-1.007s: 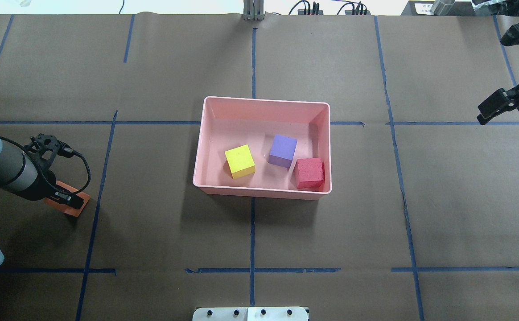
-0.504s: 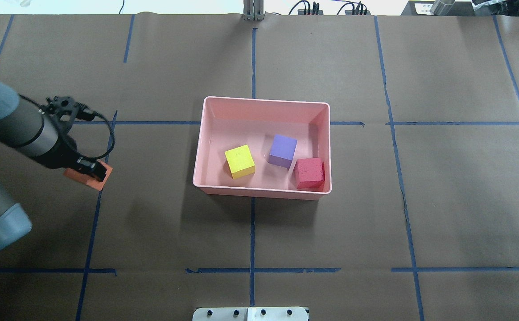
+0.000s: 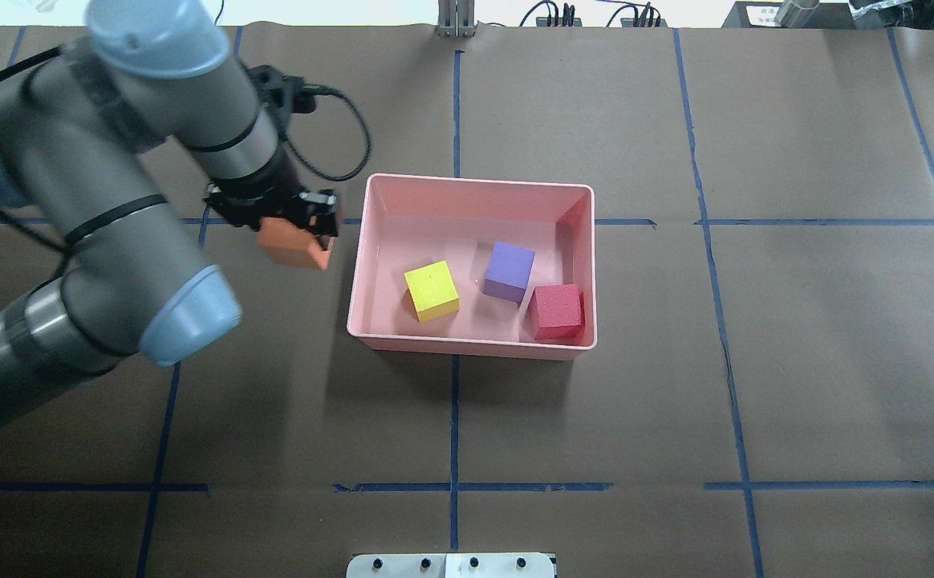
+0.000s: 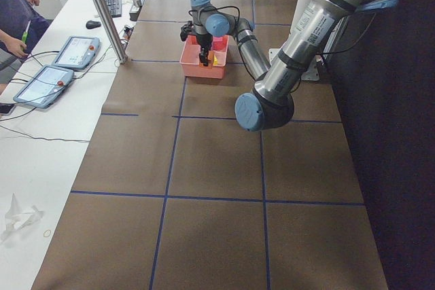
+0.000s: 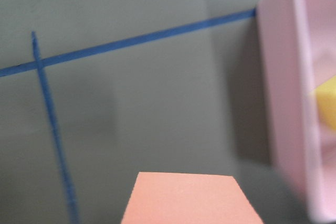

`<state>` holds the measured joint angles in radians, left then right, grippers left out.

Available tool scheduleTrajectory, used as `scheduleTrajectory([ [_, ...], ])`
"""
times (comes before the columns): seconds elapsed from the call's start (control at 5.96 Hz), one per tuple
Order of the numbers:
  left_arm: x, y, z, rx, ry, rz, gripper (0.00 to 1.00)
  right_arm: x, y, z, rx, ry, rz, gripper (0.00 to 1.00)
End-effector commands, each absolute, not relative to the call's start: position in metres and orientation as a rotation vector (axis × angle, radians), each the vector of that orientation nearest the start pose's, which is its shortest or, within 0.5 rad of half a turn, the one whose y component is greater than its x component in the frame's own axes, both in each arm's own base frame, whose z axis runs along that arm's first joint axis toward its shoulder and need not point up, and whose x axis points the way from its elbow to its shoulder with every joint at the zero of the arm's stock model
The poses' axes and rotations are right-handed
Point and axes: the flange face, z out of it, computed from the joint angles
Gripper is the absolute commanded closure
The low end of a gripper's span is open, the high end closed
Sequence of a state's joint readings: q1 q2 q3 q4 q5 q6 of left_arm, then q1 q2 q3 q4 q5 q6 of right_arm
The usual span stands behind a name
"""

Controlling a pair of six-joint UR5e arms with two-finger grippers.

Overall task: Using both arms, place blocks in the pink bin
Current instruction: 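Carry the orange cube into the pink bin and release it with the left gripper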

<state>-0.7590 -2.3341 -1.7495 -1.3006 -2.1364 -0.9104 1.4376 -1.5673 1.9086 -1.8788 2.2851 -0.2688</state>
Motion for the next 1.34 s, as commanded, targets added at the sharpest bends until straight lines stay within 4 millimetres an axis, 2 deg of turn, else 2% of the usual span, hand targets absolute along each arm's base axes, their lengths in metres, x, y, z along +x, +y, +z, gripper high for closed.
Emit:
scheduleTrajectory([
  [0.0, 0.491, -0.556, 0.064, -0.029, 0.862, 0.021, 0.38, 0.010, -0.465, 0.540, 0.071, -0.727, -0.403, 0.00],
  [0.17, 0.504, -0.565, 0.069, -0.024, 0.871, 0.027, 0.00, 0.014, -0.460, 0.545, 0.070, -0.728, -0.411, 0.00],
  [0.34, 0.501, -0.565, 0.072, -0.026, 0.867, 0.030, 0.00, 0.019, -0.455, 0.550, 0.065, -0.728, -0.403, 0.00],
  [0.5, 0.487, -0.558, 0.092, -0.002, 0.870, 0.069, 0.00, 0.028, -0.440, 0.556, 0.059, -0.724, -0.388, 0.00],
  [0.67, 0.455, -0.559, 0.126, 0.011, 0.872, 0.109, 0.00, 0.031, -0.433, 0.559, 0.050, -0.723, -0.373, 0.00],
  [0.84, 0.410, -0.559, 0.181, 0.037, 0.866, 0.181, 0.00, 0.035, -0.415, 0.573, 0.020, -0.727, -0.354, 0.00],
  [1.01, 0.355, -0.562, 0.243, 0.081, 0.836, 0.266, 0.00, 0.049, -0.402, 0.583, 0.007, -0.743, -0.306, 0.01],
  [1.18, 0.288, -0.570, 0.300, 0.138, 0.798, 0.352, 0.00, 0.065, -0.382, 0.596, -0.010, -0.748, -0.259, 0.01],
])
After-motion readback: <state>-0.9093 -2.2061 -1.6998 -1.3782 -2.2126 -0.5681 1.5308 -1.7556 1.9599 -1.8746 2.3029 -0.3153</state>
